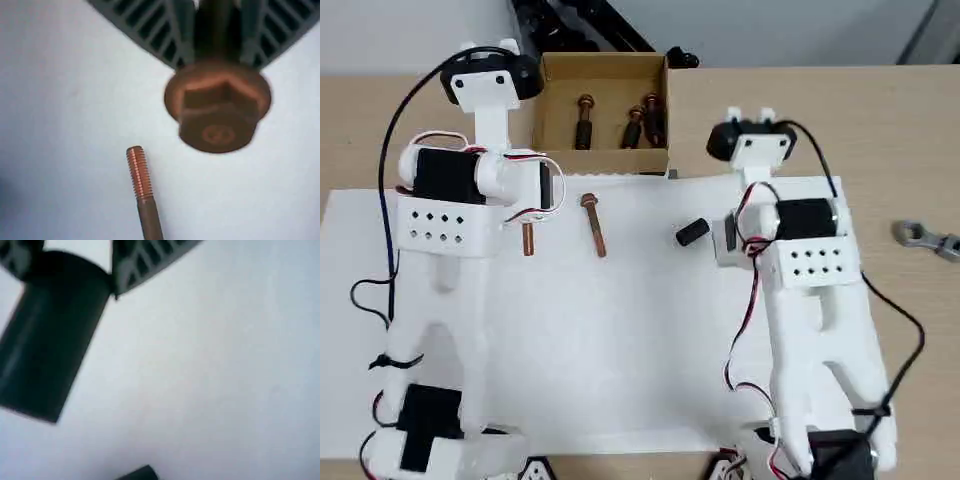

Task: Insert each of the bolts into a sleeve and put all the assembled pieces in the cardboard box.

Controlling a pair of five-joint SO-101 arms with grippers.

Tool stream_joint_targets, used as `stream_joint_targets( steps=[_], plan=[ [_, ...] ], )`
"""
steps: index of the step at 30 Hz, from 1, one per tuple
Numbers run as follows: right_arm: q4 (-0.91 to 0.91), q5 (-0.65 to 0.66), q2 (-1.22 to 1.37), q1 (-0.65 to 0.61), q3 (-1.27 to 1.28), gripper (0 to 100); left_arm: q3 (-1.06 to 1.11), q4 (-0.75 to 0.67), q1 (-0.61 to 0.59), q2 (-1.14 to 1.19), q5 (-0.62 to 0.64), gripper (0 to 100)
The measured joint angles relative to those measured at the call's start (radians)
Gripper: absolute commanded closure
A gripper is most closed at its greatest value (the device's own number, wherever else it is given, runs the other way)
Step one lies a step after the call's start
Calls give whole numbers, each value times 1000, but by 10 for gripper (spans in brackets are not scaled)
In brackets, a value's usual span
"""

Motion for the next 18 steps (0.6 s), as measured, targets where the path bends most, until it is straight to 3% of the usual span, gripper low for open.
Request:
stream_joint_targets(
  steps=[8,18],
  plan=[
    [63,54,-2,-17,103,995,0,-18,0,0,-9,995],
    [3,161,-2,-235,218,994,0,-23,0,0,-9,995]
  ],
)
